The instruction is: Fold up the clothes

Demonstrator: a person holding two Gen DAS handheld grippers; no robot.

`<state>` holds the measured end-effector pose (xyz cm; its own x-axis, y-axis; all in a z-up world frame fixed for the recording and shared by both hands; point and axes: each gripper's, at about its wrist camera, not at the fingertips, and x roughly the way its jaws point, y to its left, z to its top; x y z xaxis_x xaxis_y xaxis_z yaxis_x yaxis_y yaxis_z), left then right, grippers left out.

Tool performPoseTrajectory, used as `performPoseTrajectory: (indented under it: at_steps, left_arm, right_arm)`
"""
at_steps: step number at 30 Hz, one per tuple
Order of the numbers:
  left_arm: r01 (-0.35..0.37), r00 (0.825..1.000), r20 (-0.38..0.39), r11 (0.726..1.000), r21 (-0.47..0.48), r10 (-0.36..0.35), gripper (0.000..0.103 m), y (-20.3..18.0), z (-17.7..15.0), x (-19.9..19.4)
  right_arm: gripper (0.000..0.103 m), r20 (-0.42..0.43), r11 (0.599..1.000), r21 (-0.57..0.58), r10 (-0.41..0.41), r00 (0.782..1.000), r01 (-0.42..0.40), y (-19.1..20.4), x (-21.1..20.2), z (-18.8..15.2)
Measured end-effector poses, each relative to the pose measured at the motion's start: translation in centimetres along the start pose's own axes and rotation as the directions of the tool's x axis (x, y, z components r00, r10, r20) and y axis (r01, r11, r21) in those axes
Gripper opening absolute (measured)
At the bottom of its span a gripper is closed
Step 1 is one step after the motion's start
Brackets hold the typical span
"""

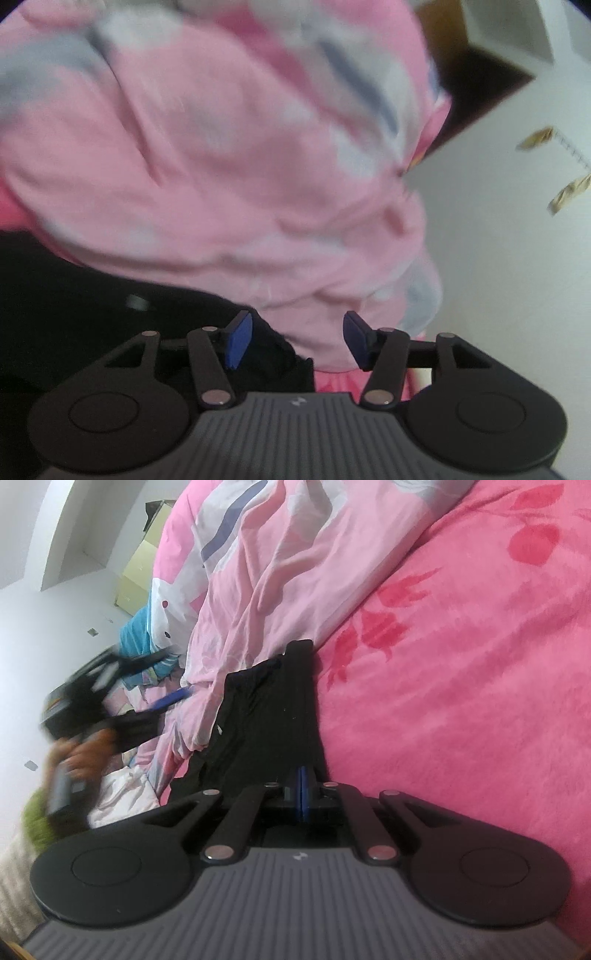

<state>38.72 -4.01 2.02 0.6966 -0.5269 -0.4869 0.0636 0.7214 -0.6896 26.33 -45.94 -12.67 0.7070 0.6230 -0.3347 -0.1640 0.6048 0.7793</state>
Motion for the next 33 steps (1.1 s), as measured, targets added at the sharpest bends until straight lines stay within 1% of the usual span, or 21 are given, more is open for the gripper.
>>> performPoseTrajectory:
  at_steps: [3,5,6,8,10,11,12,13,15,16,18,19,21,23,25,27,28,29,31,33]
  left_arm:
    - [0.013,0.993,0.114,0.999,0.036,-0.017,0.058,-0.4,1.3,-11.0]
    - [0.004,0.981,0.194,0.998,0.064,-0.016,0.062,-0.7,1.7,-18.2]
    - [-0.015,0.970,0.242,0.997,0.081,-0.005,0.064,-1.0,1.6,-22.0]
    - [-0.069,0.943,0.331,0.991,0.112,0.028,0.068,-1.4,1.0,-29.4]
    - [-0.161,0.917,0.387,0.979,0.126,0.101,0.070,-1.4,0.0,-35.3]
    - [-0.211,0.901,0.411,0.969,0.130,0.141,0.072,-1.3,-0.6,-38.2]
    - [-0.262,0.885,0.428,0.956,0.131,0.183,0.073,-1.1,-1.2,-40.8]
    - [-0.300,0.874,0.436,0.945,0.132,0.217,0.073,-0.7,-2.0,-42.7]
    - [-0.348,0.860,0.439,0.928,0.134,0.259,0.076,0.6,-3.8,-45.4]
    - [-0.353,0.863,0.429,0.926,0.134,0.267,0.076,1.5,-4.8,-46.1]
    - [-0.345,0.878,0.397,0.929,0.137,0.267,0.076,3.5,-7.0,-46.8]
    - [-0.335,0.888,0.377,0.932,0.139,0.263,0.076,4.5,-8.1,-46.9]
    - [-0.291,0.918,0.319,0.947,0.136,0.236,0.076,7.0,-10.5,-46.2]
    - [-0.243,0.947,0.243,0.963,0.114,0.210,0.076,9.8,-13.1,-45.2]
    - [-0.196,0.970,0.158,0.978,0.077,0.182,0.074,12.4,-16.2,-43.5]
    - [-0.154,0.985,0.084,0.987,0.038,0.150,0.072,14.8,-19.2,-41.7]
    - [-0.136,0.989,0.062,0.990,0.021,0.135,0.071,15.7,-20.5,-41.1]
    - [-0.119,0.992,0.042,0.993,0.004,0.119,0.070,16.6,-21.8,-40.6]
    - [-0.077,0.997,0.006,0.996,-0.050,0.077,0.070,18.3,-24.0,-39.8]
    - [-0.024,1.000,-0.017,0.995,-0.100,0.023,0.070,19.5,-25.5,-39.6]
  right_arm:
    - [0.000,0.001,1.000,-0.003,-0.002,1.000,0.002,0.0,0.0,0.0]
    - [0.000,-0.001,1.000,-0.006,-0.011,1.000,0.011,0.2,0.0,0.0]
    - [0.000,-0.003,1.000,-0.013,-0.022,1.000,0.022,0.4,0.1,0.0]
    - [0.000,-0.018,0.998,-0.031,-0.062,0.998,0.061,1.0,0.3,0.1]
    - [0.000,-0.040,0.993,-0.043,-0.111,0.993,0.109,1.8,0.4,0.3]
    - [0.000,-0.048,0.990,-0.038,-0.141,0.989,0.139,2.4,0.3,0.5]
    - [0.006,-0.044,0.988,-0.028,-0.154,0.987,0.153,3.2,-0.2,0.5]
    - [0.006,-0.036,0.987,-0.017,-0.161,0.986,0.160,4.2,-0.9,0.4]
    - [0.006,-0.015,0.994,-0.022,-0.110,0.994,0.110,6.5,-2.8,-0.1]
    - [0.006,-0.014,0.996,-0.028,-0.086,0.996,0.085,7.9,-4.0,-0.5]
    - [0.006,-0.029,0.997,-0.047,-0.062,0.998,0.061,10.5,-6.5,-1.9]
    - [0.006,-0.039,0.997,-0.065,-0.054,0.998,0.052,11.9,-7.9,-3.0]
    - [0.006,-0.071,0.995,-0.098,-0.032,0.997,0.025,14.4,-10.2,-5.7]
    - [0.008,-0.144,0.995,-0.096,0.008,0.989,-0.022,16.4,-11.1,-9.8]
    - [0.009,-0.227,0.995,-0.081,0.033,0.973,-0.053,18.0,-10.0,-14.5]
    - [0.009,-0.286,0.994,-0.080,0.044,0.957,-0.069,19.5,-7.9,-19.0]
    - [0.009,-0.315,0.994,-0.079,0.049,0.948,-0.077,20.2,-6.9,-21.2]
    - [0.009,-0.327,0.993,-0.088,0.050,0.944,-0.083,20.8,-5.7,-22.9]
    - [0.009,-0.325,0.993,-0.083,0.056,0.944,-0.087,21.7,-3.1,-25.3]
    - [0.009,-0.330,0.992,-0.093,0.053,0.942,-0.089,22.5,-1.1,-27.2]
